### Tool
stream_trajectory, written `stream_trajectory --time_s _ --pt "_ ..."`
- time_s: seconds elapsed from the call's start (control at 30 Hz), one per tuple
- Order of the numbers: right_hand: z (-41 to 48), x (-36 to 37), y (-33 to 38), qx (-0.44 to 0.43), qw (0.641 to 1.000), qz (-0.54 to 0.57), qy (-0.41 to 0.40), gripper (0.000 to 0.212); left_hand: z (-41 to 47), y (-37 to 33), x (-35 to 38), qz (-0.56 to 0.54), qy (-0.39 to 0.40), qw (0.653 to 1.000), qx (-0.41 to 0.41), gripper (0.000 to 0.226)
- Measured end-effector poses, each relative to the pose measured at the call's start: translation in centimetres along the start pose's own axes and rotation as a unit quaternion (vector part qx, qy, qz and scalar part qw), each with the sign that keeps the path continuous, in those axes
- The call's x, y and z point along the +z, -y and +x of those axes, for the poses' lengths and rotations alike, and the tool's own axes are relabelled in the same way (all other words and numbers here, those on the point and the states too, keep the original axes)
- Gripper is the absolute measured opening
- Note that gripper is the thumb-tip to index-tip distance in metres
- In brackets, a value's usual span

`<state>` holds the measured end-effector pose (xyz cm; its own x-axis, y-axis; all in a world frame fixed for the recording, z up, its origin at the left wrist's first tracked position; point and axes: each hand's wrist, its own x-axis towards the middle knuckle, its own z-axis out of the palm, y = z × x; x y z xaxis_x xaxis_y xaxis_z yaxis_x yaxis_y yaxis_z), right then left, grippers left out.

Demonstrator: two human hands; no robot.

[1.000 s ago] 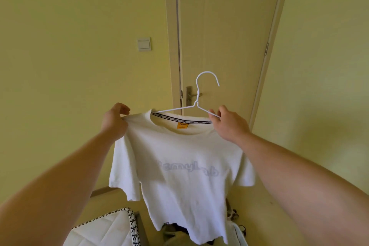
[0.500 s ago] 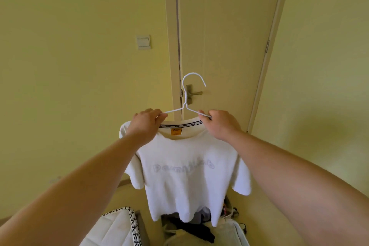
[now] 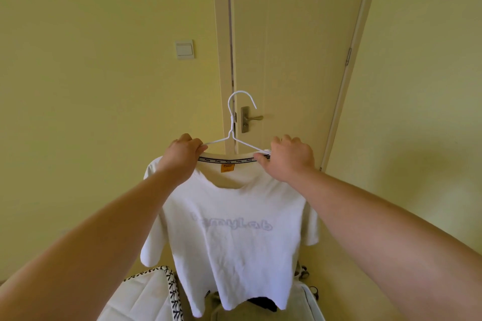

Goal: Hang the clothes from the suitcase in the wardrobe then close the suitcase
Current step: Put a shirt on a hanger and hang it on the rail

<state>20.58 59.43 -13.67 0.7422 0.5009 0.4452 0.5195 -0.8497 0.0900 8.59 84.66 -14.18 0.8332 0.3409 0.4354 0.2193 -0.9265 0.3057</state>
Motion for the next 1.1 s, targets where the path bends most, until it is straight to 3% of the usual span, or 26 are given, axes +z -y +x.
stream_trajectory --time_s 0.13,0.23,0.4,0.5,0.63,0.73,0.83,0.93,1.03,1.1 --pt "0.2 0.5 -0.9 -0.053 0.988 0.118 0.081 0.058 -0.5 1.2 -0.4 -0.005 -0.047 0.999 -0.004 0.030" --pt "0.0 1.8 -2.3 -0.017 0.949 0.248 0.193 0.049 -0.5 2.3 -1.2 -0.005 -0.072 0.997 -0.019 0.029" --pt "-0.5 4.2 -3.5 0.054 0.942 0.242 0.226 0.005 -0.6 3.5 -2.4 0.026 -0.081 0.996 -0.027 0.029" --pt "-0.8 4.0 -3.7 0.075 0.941 0.218 0.248 0.013 -0.5 3.9 -2.8 0.038 -0.083 0.996 -0.008 0.028" --pt "-1.0 3.3 -3.1 0.134 0.960 0.187 0.158 0.012 -0.6 4.1 -3.2 0.044 -0.088 0.995 0.009 0.026" --pt "-1.2 2.5 -1.8 0.135 0.964 0.087 0.213 0.035 -0.9 3.9 -3.1 0.035 -0.085 0.996 0.005 0.024" --pt "-0.7 1.6 0.0 0.087 0.971 0.093 0.201 0.050 -1.7 3.0 -2.7 -0.002 -0.076 0.997 -0.005 0.024" --pt "0.2 0.6 2.5 -0.008 0.952 0.217 0.216 0.030 -1.9 1.9 -2.2 -0.014 -0.019 1.000 -0.005 0.025" --pt "0.8 -0.5 3.2 -0.053 0.946 0.176 0.268 0.022 -1.6 1.2 -2.4 0.045 0.144 0.988 -0.017 0.027" --pt "0.8 -1.3 3.3 -0.034 0.967 0.144 0.207 0.022 -1.3 0.9 -2.6 0.036 0.125 0.991 -0.024 0.025"
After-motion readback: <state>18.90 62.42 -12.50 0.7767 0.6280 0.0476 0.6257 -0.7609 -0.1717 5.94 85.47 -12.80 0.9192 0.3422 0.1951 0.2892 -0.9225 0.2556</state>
